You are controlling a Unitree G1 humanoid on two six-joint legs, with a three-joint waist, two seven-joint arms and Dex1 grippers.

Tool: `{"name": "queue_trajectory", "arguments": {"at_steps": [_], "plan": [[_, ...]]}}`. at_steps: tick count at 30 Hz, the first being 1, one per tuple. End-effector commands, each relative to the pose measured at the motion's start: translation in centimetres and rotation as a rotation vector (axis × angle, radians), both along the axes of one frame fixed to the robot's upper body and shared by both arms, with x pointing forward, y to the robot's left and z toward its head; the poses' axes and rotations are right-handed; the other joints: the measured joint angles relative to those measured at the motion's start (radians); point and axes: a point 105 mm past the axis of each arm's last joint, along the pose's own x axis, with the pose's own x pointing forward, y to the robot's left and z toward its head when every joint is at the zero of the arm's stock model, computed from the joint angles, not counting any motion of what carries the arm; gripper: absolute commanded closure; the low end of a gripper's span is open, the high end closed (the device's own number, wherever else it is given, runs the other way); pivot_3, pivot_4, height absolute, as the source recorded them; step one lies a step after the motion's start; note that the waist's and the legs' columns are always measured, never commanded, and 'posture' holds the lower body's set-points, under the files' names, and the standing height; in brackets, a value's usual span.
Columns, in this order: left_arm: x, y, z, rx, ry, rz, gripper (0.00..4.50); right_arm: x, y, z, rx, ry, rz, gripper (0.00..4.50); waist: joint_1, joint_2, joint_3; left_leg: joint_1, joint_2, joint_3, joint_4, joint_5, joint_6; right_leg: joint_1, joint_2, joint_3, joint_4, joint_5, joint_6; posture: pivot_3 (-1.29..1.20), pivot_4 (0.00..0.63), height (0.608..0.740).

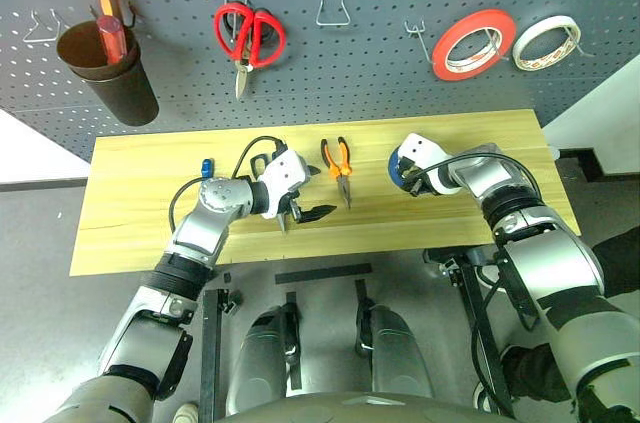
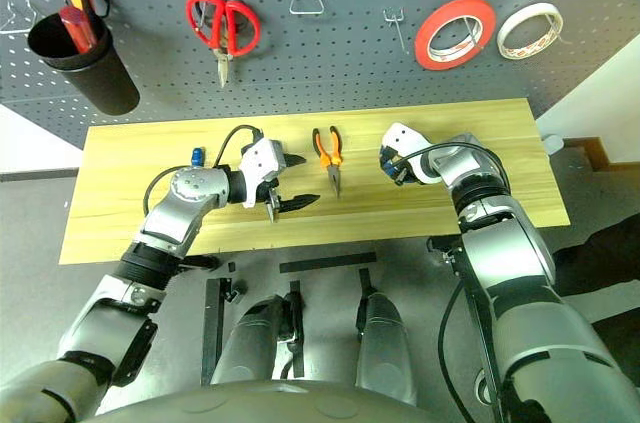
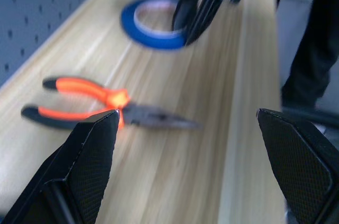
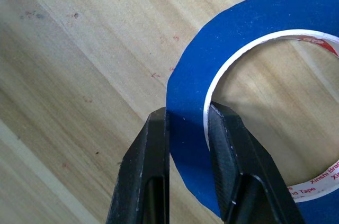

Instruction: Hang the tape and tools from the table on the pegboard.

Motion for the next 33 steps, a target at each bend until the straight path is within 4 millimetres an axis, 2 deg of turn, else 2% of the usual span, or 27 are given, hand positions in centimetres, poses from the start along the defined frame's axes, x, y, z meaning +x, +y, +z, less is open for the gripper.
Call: {"name": "queue_trajectory", "arguments": {"at_steps": [1,4,6,11,14,17,24,28,33], "plan": [[-0.9,1.1,2.6,-0.101,-0.081,-0.030,0.14,-0.6,0.0,2.5,0.119,-0.047,0.047,3.83,0.000,0.000,0.000,-0.001,0.000,0.000,0.000,0.000,0.000,0.000,0.000,-0.001,0.000,0.000,0.000,-0.03,0.311,0.732],[-1.6,2.5,3.1,-0.131,-0.091,-0.050,0.14,-2.4,1.3,5.2,0.252,-0.130,0.139,3.83,-0.002,0.000,0.000,-0.003,0.000,-0.001,0.000,0.000,0.000,-0.002,0.000,-0.002,-0.001,0.000,0.000,-0.05,0.287,0.732],[-2.1,3.7,3.6,-0.163,-0.106,-0.060,0.14,-4.7,2.1,6.8,0.340,-0.190,0.214,3.83,-0.002,0.001,-0.001,-0.005,0.000,-0.002,0.000,0.000,0.000,-0.003,0.000,-0.003,-0.001,0.000,0.000,-0.06,0.275,0.732],[-3.9,6.2,4.4,-0.210,-0.102,-0.106,0.14,-9.1,2.8,9.0,0.445,-0.301,0.282,3.83,-0.003,0.000,-0.004,-0.007,-0.001,-0.003,0.000,0.000,0.000,-0.002,0.000,-0.005,-0.002,0.000,0.000,-0.08,0.251,0.732],[-4.6,7.1,6.0,-0.267,-0.113,-0.117,0.14,-10.1,3.1,11.1,0.497,-0.415,0.294,3.83,-0.003,-0.002,-0.006,-0.006,-0.001,-0.003,0.003,0.000,0.000,-0.002,0.000,-0.004,-0.002,0.001,0.001,-0.10,0.229,0.732],[-5.1,7.8,7.3,-0.293,-0.136,-0.114,0.14,-11.2,3.5,12.7,0.531,-0.440,0.323,3.83,-0.003,-0.003,-0.015,-0.007,-0.001,-0.003,0.005,0.000,0.000,-0.001,0.000,-0.004,-0.001,0.001,0.001,-0.10,0.211,0.732],[-6.0,8.0,10.0,-0.353,-0.157,-0.104,0.14,-11.6,4.0,16.0,0.534,-0.535,0.359,3.83,-0.007,-0.004,-0.045,-0.007,-0.001,-0.004,0.004,0.000,0.000,-0.001,0.000,-0.004,-0.002,0.001,0.001,-0.11,0.171,0.732],[-6.3,7.1,11.2,-0.368,-0.167,-0.112,0.14,-10.4,4.0,17.4,0.543,-0.595,0.333,3.83,-0.009,-0.006,-0.070,-0.007,-0.001,-0.004,0.004,0.000,0.000,-0.001,0.000,-0.004,-0.002,0.001,0.001,-0.11,0.151,0.732],[-6.0,6.0,12.8,-0.375,-0.187,-0.100,0.14,-8.3,4.4,17.4,0.496,-0.639,0.328,3.83,-0.007,-0.009,-0.102,-0.006,-0.001,-0.004,0.004,0.000,0.000,0.000,0.001,-0.004,-0.002,0.001,0.001,-0.09,0.124,0.732]]}}
